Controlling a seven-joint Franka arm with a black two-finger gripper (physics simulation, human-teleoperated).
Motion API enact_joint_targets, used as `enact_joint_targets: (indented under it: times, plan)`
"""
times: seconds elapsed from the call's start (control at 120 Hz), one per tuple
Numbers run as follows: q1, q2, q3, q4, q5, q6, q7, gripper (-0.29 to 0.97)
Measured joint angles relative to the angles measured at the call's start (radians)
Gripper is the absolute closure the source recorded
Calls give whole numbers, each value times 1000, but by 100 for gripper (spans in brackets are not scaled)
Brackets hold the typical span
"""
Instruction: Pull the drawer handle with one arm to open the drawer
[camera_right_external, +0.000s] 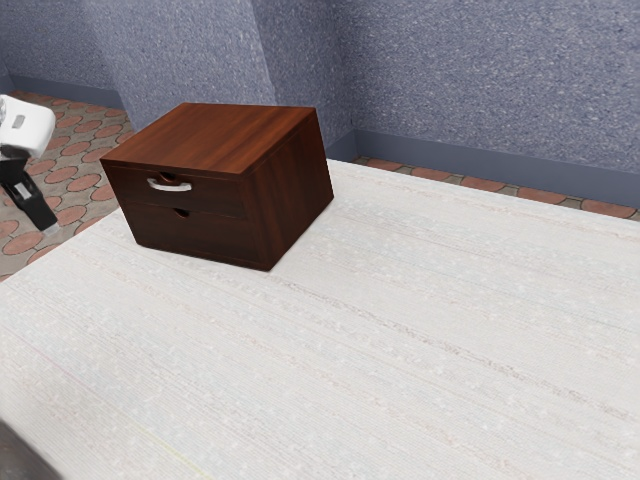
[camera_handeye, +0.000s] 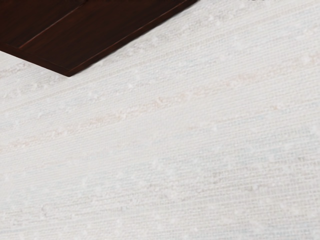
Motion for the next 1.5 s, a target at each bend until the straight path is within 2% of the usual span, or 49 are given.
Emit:
enact_joint_targets:
  times: [0.367,0.533,0.692,0.892,1.108,1.5]
  plan:
    - [10,198,14,122,-39,85,147,0]
    - [-17,259,72,163,-50,106,204,0]
    - [20,339,77,243,-81,115,256,0]
    - [11,443,77,327,-121,120,312,0]
    - [68,489,68,351,-198,148,381,0]
    - [87,578,27,422,-219,161,509,0]
